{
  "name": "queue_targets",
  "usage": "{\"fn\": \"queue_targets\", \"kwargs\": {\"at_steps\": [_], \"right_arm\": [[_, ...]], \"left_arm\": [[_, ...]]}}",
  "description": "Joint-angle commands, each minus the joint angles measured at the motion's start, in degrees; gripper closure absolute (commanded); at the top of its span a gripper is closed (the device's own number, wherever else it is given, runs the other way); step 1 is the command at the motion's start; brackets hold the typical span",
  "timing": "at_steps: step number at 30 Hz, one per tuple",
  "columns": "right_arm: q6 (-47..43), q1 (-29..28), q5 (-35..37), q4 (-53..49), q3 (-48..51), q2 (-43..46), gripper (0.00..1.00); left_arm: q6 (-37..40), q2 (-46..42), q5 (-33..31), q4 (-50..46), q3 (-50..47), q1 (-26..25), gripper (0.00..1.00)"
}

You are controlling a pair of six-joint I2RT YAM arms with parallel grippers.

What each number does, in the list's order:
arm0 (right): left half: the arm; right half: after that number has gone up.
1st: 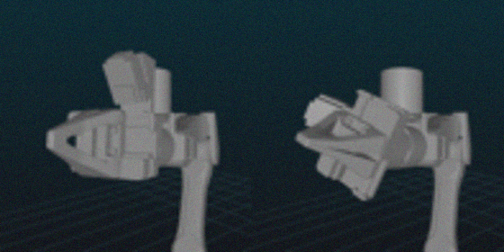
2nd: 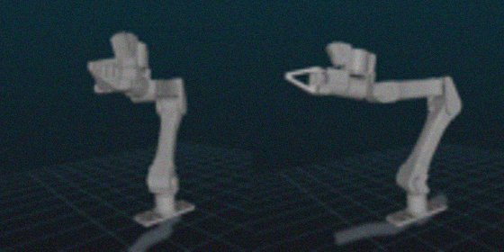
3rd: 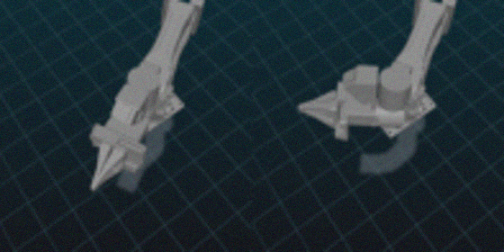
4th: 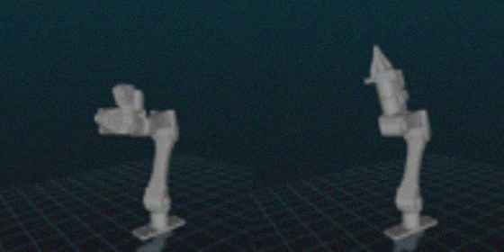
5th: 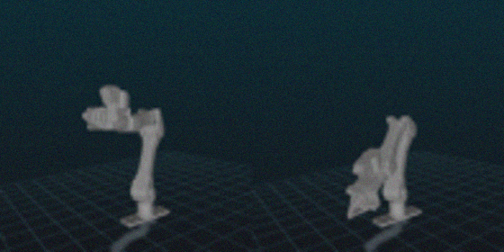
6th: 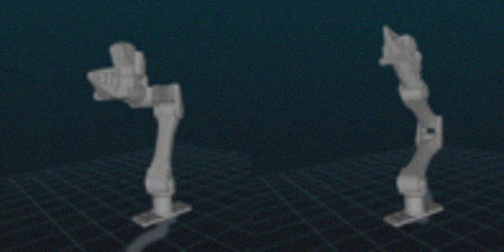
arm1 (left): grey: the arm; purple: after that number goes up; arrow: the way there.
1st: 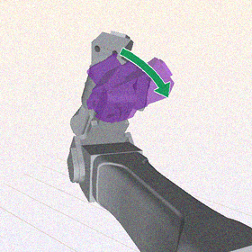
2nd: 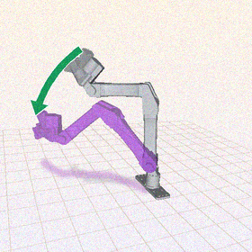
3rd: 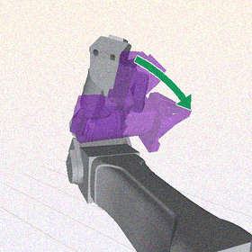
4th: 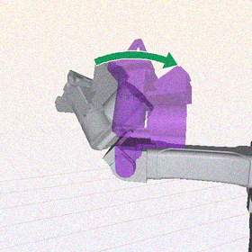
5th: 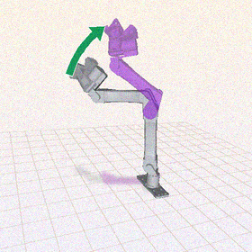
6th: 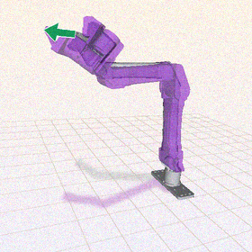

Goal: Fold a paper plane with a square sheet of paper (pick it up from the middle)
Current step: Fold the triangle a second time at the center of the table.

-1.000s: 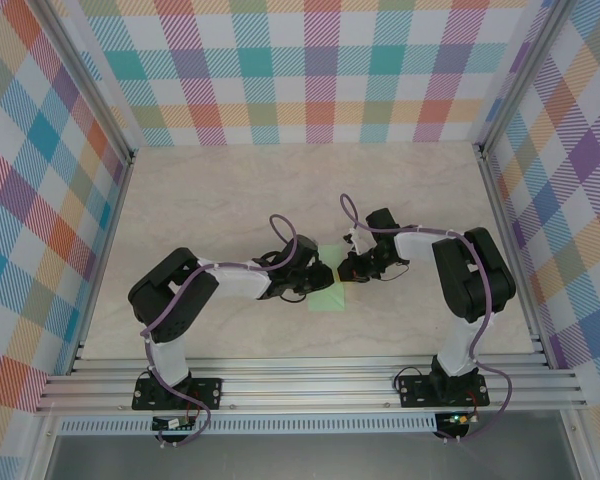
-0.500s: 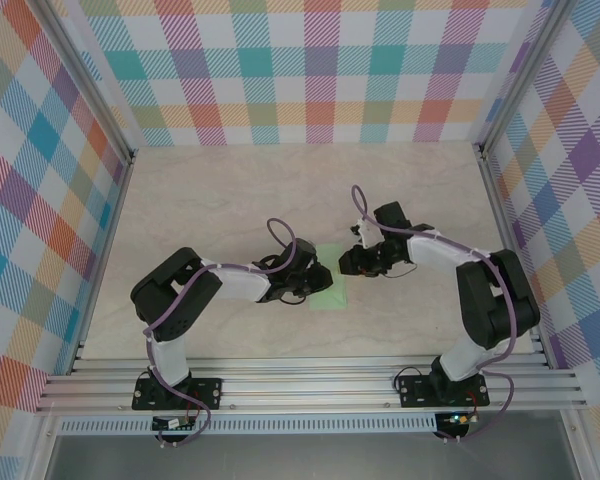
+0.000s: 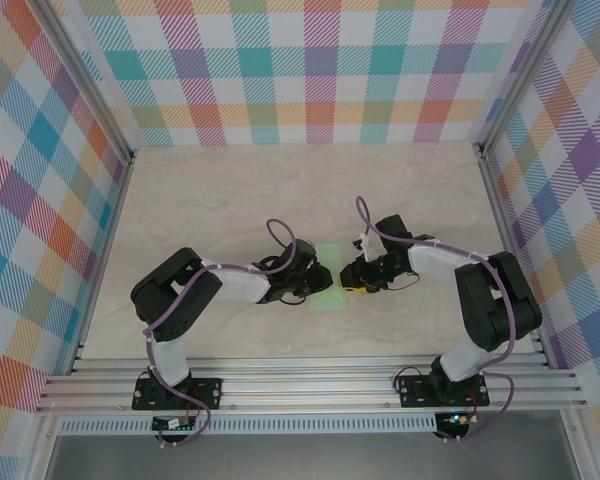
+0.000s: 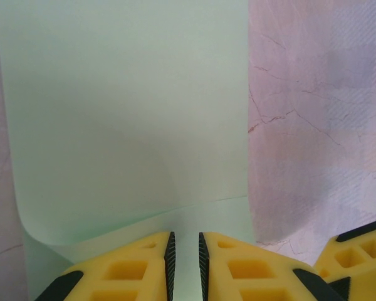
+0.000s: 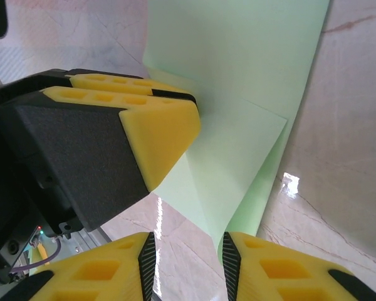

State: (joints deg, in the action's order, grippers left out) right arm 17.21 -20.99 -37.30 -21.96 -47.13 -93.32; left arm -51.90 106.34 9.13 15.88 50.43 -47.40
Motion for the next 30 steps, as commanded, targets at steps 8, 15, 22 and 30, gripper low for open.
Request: {"fn": "queue_targets", "kwargs": {"at_steps": [8, 15, 22, 30], "right_arm": [[1.22, -0.03, -2.51, 2.43, -0.72, -5.06, 0.67], [1.54, -0.01, -3.33, 3.61, -1.02, -6.26, 0.76], [1.16, -0.01, -0.76, 2.71, -1.82, -7.31, 0.92], [0.52, 0.08, -0.37, 2.35, -1.81, -6.97, 0.95]], "left_arm": [[-0.56, 0.17, -1.58, -1.03, -0.95, -0.72, 0.79], [-0.47, -0.22, -1.59, -1.2, -0.88, -0.68, 0.79], [0.1, -1.39, -1.31, -0.59, -1.08, -0.68, 0.79], [1.35, -4.21, -0.78, 1.27, -1.95, -0.68, 0.74]]}}
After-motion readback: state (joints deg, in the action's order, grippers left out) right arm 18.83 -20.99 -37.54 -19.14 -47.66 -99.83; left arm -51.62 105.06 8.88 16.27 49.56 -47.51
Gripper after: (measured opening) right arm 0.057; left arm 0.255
